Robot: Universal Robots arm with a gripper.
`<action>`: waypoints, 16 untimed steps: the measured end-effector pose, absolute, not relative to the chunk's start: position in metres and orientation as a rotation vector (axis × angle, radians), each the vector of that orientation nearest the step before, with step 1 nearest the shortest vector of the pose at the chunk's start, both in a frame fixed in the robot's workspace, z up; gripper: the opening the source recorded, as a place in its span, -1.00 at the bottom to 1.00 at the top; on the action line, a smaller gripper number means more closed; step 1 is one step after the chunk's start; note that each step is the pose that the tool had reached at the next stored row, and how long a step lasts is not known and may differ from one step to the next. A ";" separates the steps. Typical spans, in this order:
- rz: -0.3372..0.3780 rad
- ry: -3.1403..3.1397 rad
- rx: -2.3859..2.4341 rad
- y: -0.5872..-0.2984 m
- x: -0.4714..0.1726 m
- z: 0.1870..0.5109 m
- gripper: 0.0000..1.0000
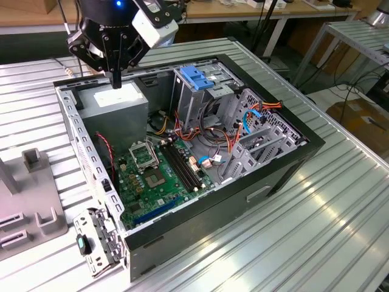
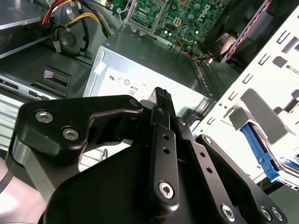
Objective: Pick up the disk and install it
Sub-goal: 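Reach for the disk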
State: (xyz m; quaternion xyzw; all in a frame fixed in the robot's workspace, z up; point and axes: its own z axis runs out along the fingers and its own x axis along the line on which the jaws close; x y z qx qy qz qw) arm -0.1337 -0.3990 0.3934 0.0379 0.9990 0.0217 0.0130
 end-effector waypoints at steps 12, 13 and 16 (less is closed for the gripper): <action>0.068 3.112 0.118 -0.399 -0.151 0.393 -0.79; 0.068 3.112 0.118 -0.399 -0.151 0.393 -0.79; 0.068 3.113 0.118 -0.399 -0.153 0.393 -0.79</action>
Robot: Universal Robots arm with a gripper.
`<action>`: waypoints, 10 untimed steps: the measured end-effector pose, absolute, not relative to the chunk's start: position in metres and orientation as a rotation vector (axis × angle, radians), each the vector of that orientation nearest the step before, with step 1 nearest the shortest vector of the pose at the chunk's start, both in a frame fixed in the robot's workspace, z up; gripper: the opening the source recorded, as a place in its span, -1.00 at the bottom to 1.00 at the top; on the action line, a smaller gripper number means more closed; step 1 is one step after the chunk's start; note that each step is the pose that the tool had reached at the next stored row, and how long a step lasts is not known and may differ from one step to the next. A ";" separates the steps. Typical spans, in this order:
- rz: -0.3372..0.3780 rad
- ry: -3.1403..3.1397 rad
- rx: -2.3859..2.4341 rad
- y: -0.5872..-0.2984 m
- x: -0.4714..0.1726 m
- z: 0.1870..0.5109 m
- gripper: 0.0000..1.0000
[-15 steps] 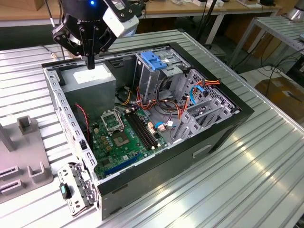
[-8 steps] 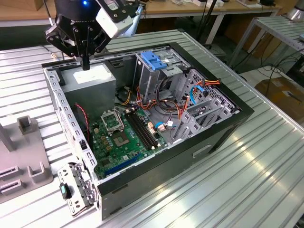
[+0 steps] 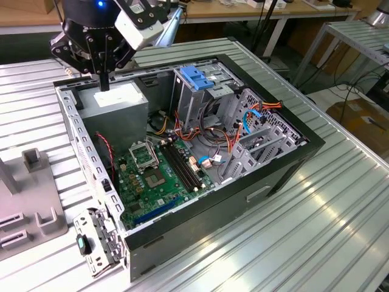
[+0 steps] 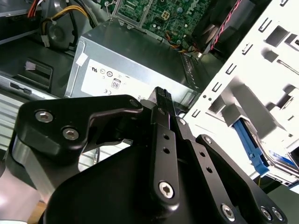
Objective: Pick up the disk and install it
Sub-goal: 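Reach for the disk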
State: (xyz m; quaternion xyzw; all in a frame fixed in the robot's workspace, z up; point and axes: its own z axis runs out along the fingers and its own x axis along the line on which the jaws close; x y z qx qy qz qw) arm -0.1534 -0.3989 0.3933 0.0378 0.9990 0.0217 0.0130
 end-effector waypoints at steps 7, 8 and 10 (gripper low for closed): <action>0.068 3.113 0.118 -0.399 -0.156 0.393 -0.79; 0.068 3.113 0.118 -0.399 -0.156 0.393 -0.79; 0.068 3.113 0.118 -0.399 -0.157 0.393 -0.79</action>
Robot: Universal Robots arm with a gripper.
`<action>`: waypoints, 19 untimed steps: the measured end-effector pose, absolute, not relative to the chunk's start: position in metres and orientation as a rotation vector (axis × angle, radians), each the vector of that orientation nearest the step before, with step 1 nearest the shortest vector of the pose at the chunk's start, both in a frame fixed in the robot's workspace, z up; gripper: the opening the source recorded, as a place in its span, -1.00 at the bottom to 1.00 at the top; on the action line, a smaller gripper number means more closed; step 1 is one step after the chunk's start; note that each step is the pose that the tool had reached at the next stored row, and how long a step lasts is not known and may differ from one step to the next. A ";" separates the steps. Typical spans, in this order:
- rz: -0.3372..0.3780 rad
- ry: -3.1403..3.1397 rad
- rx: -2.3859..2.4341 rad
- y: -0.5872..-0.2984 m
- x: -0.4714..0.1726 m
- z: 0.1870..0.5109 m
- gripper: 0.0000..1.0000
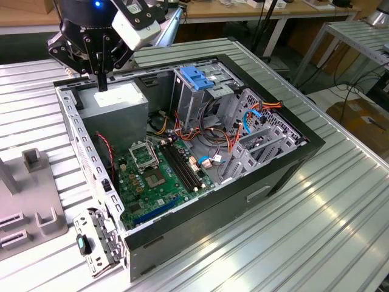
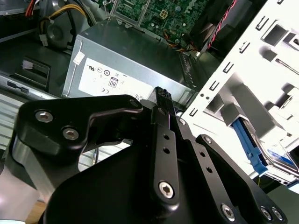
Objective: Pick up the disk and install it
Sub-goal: 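Reach for the disk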
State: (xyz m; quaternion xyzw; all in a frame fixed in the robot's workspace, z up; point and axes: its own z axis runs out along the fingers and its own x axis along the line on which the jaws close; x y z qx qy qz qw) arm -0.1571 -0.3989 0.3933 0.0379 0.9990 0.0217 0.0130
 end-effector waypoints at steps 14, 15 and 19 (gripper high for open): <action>0.068 3.112 0.118 -0.399 -0.159 0.393 -0.79; 0.068 3.113 0.118 -0.399 -0.160 0.393 -0.79; 0.068 3.112 0.118 -0.399 -0.162 0.393 -0.79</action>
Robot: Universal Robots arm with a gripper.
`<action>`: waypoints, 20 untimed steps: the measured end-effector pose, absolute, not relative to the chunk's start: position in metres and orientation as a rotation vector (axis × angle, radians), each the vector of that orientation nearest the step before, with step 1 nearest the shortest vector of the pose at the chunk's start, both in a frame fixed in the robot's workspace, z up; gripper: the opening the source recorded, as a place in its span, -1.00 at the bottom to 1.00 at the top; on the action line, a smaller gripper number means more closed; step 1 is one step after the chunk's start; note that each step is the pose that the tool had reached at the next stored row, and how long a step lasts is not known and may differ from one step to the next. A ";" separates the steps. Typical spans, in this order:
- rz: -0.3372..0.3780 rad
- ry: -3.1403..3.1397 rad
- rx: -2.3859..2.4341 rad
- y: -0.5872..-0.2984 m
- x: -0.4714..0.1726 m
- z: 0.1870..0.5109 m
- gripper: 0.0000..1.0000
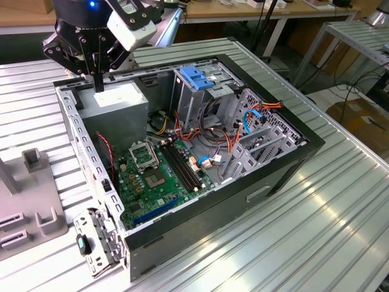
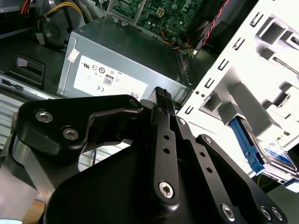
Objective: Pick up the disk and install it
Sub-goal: 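Reach for the disk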
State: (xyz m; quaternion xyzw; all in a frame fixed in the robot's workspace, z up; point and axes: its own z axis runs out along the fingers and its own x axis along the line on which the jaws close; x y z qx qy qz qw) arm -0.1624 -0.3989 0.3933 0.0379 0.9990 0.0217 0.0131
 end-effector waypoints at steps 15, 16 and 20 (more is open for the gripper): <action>0.068 3.113 0.118 -0.399 -0.167 0.393 -0.79; 0.068 3.113 0.118 -0.399 -0.167 0.393 -0.79; 0.068 3.112 0.118 -0.399 -0.167 0.393 -0.79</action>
